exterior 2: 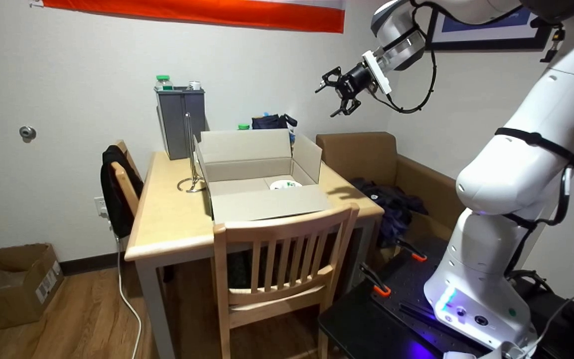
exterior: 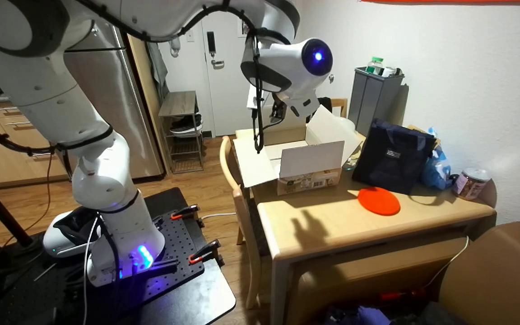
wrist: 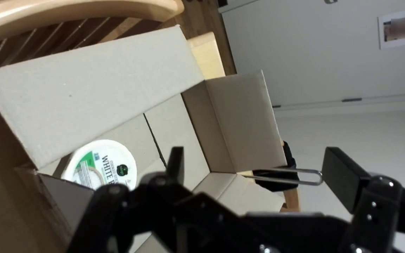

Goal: Close three flaps of the box

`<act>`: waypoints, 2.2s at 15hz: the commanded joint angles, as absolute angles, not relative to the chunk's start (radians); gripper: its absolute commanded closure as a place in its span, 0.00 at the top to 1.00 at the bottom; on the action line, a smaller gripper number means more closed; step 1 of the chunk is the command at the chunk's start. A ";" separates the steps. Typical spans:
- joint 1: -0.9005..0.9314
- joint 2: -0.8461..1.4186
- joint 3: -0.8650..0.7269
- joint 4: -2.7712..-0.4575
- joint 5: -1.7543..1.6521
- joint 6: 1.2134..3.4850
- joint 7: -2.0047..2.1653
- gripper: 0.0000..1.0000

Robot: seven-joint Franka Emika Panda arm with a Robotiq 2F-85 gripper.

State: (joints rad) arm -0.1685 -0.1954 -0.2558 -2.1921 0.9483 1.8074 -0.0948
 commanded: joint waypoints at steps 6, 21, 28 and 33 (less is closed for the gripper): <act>-0.216 0.006 -0.258 -2.137 1.076 1.900 -0.065 1.00; -0.286 0.154 -0.279 -2.179 1.204 1.905 -0.085 0.00; -0.243 0.164 -0.234 -2.171 1.207 1.914 -0.080 0.00; -0.211 0.169 -0.211 -2.163 1.181 1.927 -0.071 0.00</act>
